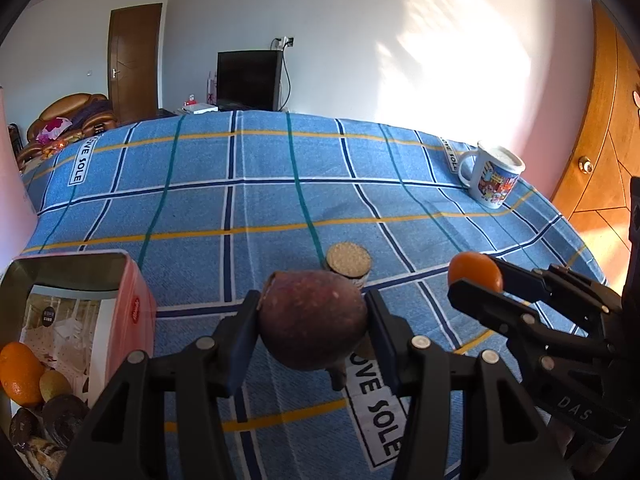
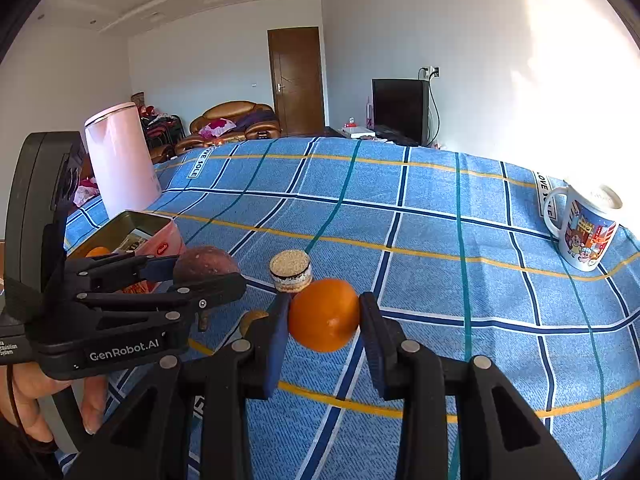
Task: Organize fruits
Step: 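Grasp the dark purple fruit with the left tool while the right tool grasps a small orange, then lift and carry the purple fruit and small orange over the tin box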
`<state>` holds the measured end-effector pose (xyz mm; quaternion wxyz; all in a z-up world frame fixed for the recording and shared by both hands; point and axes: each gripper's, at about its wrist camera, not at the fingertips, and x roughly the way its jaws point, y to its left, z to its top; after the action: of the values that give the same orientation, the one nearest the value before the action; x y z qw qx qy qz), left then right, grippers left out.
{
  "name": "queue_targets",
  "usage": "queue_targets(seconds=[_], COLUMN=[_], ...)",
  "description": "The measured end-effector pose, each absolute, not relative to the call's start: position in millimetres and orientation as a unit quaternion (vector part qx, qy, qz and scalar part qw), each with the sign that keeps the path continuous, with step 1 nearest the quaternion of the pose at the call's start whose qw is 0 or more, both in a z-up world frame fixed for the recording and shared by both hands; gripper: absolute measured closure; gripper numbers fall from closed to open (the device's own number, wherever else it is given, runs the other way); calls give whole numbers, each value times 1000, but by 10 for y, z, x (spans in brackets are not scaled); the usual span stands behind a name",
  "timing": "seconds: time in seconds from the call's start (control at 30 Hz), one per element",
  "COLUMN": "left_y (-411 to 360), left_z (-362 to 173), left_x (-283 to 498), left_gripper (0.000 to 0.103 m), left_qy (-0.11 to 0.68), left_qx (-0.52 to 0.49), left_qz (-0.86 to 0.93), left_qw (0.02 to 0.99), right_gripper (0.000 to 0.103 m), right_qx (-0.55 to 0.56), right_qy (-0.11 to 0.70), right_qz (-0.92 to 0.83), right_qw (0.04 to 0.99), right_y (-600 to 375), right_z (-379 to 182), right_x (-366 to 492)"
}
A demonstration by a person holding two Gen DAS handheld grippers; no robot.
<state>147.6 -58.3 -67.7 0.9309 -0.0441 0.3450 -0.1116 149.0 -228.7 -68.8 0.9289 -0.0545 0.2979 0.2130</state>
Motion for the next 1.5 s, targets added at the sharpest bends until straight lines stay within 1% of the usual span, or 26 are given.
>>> queue_targets(seconds=[0.57, 1.5], left_y=[-594, -609], left_z=[-563, -458], left_x=[1300, 1048], left_gripper=[49, 49], left_qy=[289, 225], left_qx=[-27, -8], left_qz=[-93, -74], left_qw=[952, 971], right_gripper=[67, 67], right_qx=[-46, -43], right_qy=[253, 204], right_qz=[224, 232], right_qw=[940, 950], right_y=[-2339, -2389], right_z=[-612, -530], right_x=[1343, 1176])
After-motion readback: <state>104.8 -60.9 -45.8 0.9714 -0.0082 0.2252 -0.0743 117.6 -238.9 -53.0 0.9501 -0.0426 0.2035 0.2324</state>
